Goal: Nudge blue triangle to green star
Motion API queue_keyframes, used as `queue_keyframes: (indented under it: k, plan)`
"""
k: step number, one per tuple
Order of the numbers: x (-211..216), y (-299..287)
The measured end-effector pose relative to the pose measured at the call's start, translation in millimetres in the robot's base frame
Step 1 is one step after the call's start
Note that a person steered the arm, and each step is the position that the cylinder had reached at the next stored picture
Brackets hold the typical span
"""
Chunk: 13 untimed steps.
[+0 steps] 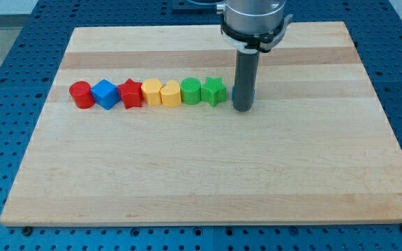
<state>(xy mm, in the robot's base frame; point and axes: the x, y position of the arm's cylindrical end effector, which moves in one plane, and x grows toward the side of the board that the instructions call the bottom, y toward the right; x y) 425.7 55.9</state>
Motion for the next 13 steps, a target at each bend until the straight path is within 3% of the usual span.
queue_keyframes:
  k: [4, 7, 13]
  plan:
    - [4, 16]
    - [-16, 84]
    - [-21, 35]
